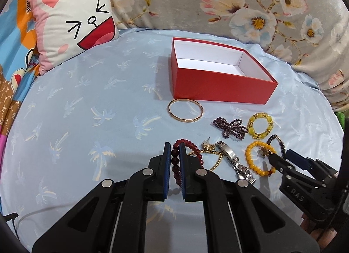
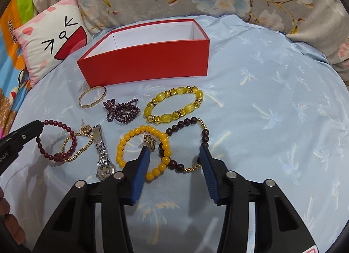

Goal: Organize jewelry
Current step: 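Grasp the dark red bead bracelet with the left tool while the right tool grasps the orange bead bracelet, then carry both bracelets into the red box and open both tools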

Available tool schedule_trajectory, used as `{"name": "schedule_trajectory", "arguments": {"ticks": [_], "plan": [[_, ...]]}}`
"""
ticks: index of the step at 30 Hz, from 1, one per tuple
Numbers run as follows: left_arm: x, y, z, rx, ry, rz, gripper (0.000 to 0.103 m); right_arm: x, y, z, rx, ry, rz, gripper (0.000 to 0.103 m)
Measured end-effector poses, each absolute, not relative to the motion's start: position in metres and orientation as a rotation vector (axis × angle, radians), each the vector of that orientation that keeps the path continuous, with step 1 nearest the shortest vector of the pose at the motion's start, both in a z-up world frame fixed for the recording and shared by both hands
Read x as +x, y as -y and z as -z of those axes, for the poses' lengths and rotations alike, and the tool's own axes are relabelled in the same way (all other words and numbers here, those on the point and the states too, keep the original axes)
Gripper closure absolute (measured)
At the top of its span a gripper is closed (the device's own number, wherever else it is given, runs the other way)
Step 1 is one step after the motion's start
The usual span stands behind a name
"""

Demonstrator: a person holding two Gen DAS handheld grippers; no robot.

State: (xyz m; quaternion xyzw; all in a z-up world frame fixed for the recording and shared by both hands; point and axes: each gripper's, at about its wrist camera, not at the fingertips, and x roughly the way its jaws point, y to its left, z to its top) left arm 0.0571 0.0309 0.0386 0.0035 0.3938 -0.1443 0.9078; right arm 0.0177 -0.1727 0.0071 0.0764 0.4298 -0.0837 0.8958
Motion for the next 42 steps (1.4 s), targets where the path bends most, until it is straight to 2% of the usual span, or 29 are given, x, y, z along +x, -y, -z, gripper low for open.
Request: {"name": "schedule_trajectory", "arguments": {"ticks": [1,3,7,16,31,42], "plan": [[0.057,-0.031,-0.039,0.005,-0.814,0.3,0.095,0.019,0.171,-0.007,0.149,-0.886,0.173,0.061],[0.057,-0.031,-0.038,-0.005,-0.819,0.308,0.095,0.022,0.17,-0.006,0.144,-0.892,0.164,0.074],[0.06,-0.034,-0.037,-0.014,-0.828,0.307,0.095,0.024,0.17,-0.002,0.16,-0.907,0.146,0.094],[0.055,-0.034,-0.045,-0.024,-0.812,0.32,0.095,0.015,0.17,-0.021,0.171,-0.848,0.127,0.096],[0.045,-0.026,-0.097,-0.028,-0.72,0.393,0.095,-0.006,0.184,-0.078,0.222,-0.739,0.094,0.096],[0.105,0.012,-0.142,0.025,-0.631,0.453,0.095,0.054,0.206,-0.123,0.204,-0.668,0.031,0.096]]}}
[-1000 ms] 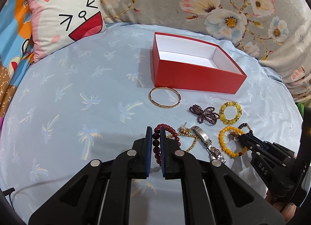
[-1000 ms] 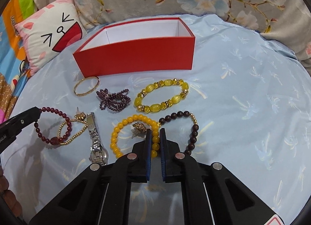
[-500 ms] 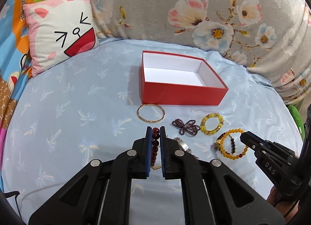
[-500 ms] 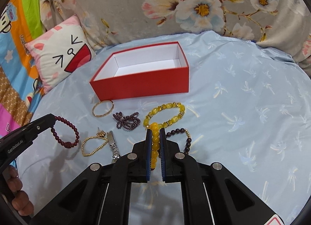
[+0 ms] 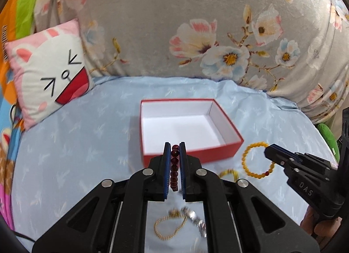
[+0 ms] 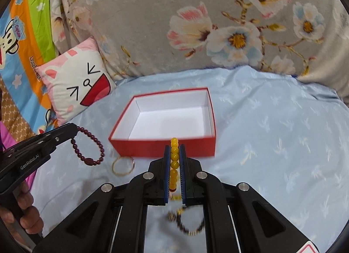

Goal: Organize jewelry
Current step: 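Carry both bracelets into the red box and open both tools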

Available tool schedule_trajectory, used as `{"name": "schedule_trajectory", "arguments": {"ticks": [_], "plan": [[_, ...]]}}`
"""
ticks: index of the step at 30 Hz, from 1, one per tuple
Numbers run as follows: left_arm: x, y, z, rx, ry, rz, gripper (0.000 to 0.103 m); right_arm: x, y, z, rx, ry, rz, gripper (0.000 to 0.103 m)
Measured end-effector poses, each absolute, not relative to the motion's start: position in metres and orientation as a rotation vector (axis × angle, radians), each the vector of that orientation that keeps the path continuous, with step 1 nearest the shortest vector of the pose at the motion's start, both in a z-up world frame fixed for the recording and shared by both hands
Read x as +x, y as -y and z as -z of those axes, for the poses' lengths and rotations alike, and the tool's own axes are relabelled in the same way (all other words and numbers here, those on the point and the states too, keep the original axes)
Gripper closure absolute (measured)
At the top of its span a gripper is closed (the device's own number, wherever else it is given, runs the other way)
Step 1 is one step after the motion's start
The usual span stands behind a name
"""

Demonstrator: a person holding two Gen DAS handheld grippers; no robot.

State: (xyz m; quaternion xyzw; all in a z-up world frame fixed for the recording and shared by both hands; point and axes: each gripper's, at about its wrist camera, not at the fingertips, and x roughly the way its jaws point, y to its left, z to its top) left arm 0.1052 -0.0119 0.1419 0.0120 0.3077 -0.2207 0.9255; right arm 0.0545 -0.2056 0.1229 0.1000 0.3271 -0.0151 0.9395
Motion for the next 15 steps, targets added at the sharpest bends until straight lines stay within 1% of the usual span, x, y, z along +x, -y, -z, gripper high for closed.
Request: {"name": "schedule_trajectory", "arguments": {"ticks": [4,8,15], "plan": [[0.154,0.03,-0.148,0.012,-0.628,0.467,0.095,0.101,0.216,-0.126,0.233,-0.668,-0.003,0.096],[0.201,0.046,-0.142,-0.003,-0.658,0.483,0.095,0.146,0.222,-0.125,0.253,-0.675,-0.028,0.096],[0.254,0.067,-0.122,0.031,-0.689,0.483,0.095,0.216,0.226,-0.103,0.264,-0.722,-0.038,0.096]]}}
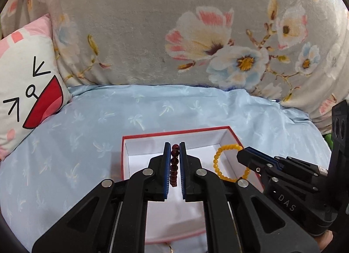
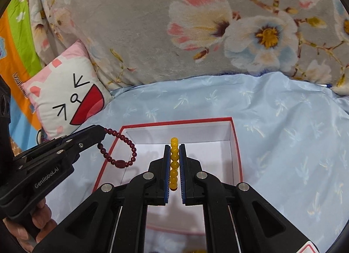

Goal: Organize jewelry
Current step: 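Carry both bracelets into the red box and open both tools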

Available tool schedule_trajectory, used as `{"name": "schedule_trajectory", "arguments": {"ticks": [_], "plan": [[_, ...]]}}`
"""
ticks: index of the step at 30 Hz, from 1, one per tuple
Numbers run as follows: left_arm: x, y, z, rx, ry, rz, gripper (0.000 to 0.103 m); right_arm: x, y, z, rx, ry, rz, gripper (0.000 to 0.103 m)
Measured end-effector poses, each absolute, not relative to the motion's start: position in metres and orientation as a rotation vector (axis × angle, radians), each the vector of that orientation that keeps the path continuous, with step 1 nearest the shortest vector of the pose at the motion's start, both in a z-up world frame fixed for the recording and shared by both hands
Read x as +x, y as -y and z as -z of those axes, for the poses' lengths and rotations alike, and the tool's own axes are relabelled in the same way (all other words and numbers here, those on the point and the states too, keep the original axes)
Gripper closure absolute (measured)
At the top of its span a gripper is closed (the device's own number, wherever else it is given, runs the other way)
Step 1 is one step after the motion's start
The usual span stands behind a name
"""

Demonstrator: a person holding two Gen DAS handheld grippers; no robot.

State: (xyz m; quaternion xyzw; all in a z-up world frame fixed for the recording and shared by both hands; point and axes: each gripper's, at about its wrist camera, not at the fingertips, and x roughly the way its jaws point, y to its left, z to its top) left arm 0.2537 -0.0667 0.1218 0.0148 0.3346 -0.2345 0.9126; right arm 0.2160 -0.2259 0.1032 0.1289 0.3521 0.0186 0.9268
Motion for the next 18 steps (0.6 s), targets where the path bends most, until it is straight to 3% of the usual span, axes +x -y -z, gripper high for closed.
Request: {"name": "schedule_trajectory", "arguments": {"ticks": [14,16,18], "plan": [[0.323,0.082,-0.064,0.067,-0.858,0.451,0.095,0.286,0.238,-0.043,0.208,-0.923,0.046,0.094],[0.326,0.078,-0.064,0.072,-0.854,0.418,0.093,0.285,0.237,-0.043,0.151,-0.917,0.098,0.084],[0.325,0.075,-0.066,0.077,-0.837,0.392,0.076,0.28,0.237,-0.048,0.116,-0.886,0.14,0.068]]}}
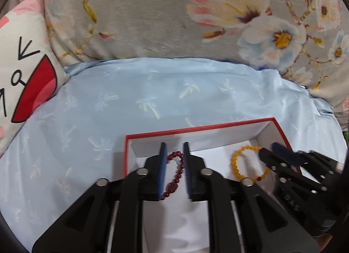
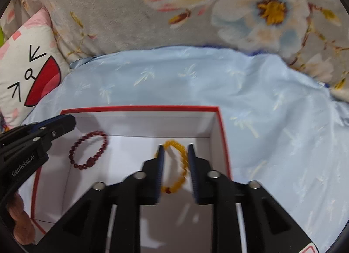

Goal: Organize jewelry
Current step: 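Carry both bracelets into the red box and open both tools, then move both tools back over the remaining jewelry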

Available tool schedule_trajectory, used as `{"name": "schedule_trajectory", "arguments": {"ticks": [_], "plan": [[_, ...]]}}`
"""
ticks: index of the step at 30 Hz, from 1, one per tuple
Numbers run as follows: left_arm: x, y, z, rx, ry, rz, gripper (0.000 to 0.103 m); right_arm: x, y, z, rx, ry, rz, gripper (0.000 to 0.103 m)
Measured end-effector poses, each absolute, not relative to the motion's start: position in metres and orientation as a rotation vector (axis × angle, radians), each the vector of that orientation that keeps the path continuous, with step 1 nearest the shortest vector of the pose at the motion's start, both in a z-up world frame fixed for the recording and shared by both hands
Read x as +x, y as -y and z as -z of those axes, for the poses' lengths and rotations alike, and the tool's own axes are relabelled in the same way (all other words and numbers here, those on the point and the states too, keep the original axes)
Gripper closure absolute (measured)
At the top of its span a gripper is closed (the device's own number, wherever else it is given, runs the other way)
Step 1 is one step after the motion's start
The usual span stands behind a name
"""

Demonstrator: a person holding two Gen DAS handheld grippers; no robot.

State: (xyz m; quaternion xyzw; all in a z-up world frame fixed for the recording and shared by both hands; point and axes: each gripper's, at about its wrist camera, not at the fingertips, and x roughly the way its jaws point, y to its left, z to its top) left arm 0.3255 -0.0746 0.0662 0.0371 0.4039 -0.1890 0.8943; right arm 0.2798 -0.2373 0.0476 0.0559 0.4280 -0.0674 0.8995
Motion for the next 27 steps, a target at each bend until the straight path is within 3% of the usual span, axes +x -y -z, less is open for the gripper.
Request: {"name": "schedule_trajectory", "arguments": {"ticks": [2,12,27], "plan": [[0.321,0.07,-0.072,0.081,-0.8,0.372,0.066,0.273,0.24,-0.056,0.119,-0.848,0.154,0.059],[0.261,0.046,-0.109,0.11,-0.665,0.314,0.05,0.184,0.245,-0.109,0.136,-0.675,0.166,0.048],[0.129,-0.007,-0.072,0.072,-0.734,0.241,0.043,0.025,0.224,-0.075,0.183,-0.752,0.161,0.047]]}}
